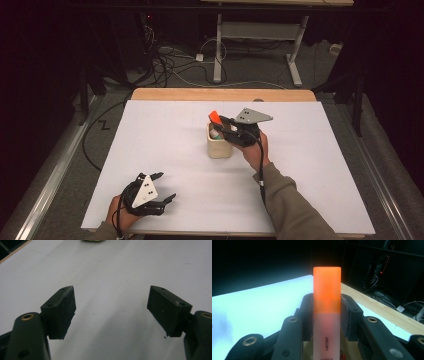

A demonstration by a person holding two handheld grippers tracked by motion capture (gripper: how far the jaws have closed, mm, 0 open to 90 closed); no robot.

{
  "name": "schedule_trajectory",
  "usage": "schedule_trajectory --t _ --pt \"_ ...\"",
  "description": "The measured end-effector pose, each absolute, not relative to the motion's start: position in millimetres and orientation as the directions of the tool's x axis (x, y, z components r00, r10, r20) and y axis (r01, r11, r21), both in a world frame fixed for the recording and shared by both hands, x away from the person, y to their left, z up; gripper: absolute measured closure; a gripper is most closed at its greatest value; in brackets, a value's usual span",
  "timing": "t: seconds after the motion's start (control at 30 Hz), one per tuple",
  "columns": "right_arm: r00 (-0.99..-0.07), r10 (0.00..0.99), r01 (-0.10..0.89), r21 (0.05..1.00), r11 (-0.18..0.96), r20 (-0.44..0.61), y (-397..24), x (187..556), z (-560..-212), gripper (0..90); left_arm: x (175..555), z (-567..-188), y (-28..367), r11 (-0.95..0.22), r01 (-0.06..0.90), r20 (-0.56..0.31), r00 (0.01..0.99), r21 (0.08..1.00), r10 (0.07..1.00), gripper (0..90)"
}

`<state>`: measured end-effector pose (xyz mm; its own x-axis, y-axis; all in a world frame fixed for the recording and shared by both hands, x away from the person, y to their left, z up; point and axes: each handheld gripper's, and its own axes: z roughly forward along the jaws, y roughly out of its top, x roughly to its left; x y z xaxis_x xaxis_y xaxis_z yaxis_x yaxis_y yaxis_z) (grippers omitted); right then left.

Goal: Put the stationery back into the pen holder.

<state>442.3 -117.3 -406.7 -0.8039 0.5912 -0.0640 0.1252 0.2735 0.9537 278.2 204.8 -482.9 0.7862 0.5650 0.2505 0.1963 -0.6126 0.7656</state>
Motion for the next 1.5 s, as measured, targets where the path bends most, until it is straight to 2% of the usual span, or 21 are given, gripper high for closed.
schedule_trajectory --t 0.47,0.6,0.87,1.5 --pt "-0.806 0.588 0.132 0.95 0.283 -0.063 -121 441 -406 66.7 278 -483 204 -0.615 0.194 0.252 0.788 0.764 0.561 22.3" --pt "-0.803 0.593 0.132 0.953 0.272 -0.058 -122 441 -404 62.3 278 -483 204 -0.615 0.194 0.251 0.789 0.765 0.561 22.3" --pt "-0.8 0.596 0.121 0.952 0.28 -0.074 -121 439 -402 59.8 278 -483 204 -0.614 0.193 0.252 0.789 0.765 0.561 22.3" --pt "-0.751 0.638 0.07 0.942 0.329 -0.167 -132 429 -383 42.4 278 -483 203 -0.618 0.191 0.257 0.787 0.762 0.56 22.3"
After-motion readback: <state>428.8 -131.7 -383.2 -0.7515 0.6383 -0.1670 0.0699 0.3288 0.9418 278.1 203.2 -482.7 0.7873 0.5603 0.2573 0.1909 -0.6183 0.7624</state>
